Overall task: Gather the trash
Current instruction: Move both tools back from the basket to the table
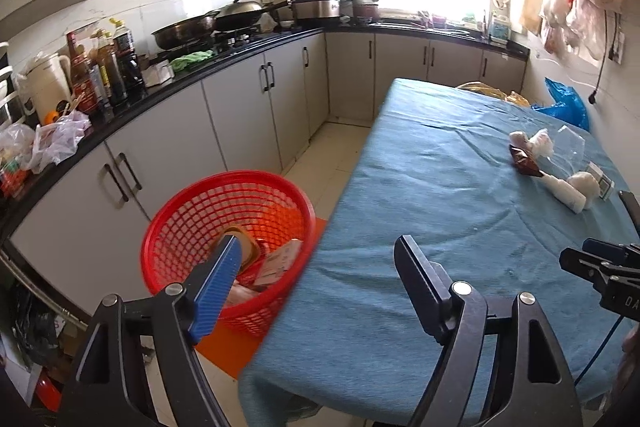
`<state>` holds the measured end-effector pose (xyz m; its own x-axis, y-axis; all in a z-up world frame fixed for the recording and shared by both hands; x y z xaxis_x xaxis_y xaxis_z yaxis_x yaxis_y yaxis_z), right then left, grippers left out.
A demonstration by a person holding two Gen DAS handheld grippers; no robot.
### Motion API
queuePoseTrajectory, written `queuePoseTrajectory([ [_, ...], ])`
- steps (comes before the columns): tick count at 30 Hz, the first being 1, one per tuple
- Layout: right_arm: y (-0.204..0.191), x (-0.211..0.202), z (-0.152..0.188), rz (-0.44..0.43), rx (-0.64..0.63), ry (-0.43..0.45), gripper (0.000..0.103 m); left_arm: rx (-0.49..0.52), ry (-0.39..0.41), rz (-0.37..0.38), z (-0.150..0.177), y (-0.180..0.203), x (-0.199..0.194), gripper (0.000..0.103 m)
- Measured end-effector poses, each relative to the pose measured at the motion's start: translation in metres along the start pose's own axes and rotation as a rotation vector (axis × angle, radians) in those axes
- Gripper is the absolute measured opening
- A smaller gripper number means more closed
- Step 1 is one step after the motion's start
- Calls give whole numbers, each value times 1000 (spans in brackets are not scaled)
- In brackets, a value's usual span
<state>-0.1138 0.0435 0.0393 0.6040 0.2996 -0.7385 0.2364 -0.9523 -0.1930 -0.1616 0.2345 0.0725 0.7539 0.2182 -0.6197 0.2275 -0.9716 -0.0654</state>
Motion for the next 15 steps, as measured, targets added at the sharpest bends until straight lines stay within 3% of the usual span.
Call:
queuePoseTrajectory([
  [6,50,-15,8,51,65,10,68,29,11,69,-3,31,2,83],
  [15,149,-37,21,153,222,16,70,143,-39,192,-7,108,23,83],
])
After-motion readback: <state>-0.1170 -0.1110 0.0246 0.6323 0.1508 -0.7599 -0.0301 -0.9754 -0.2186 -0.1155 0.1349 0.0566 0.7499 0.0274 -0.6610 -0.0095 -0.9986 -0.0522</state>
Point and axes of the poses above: each gripper's, at about its wrist camera, not at the fingertips, and x roughly the way its jaws point, y to its right, z to its underside, the point moved 3 cm from there along x, roughly the way its jaws point
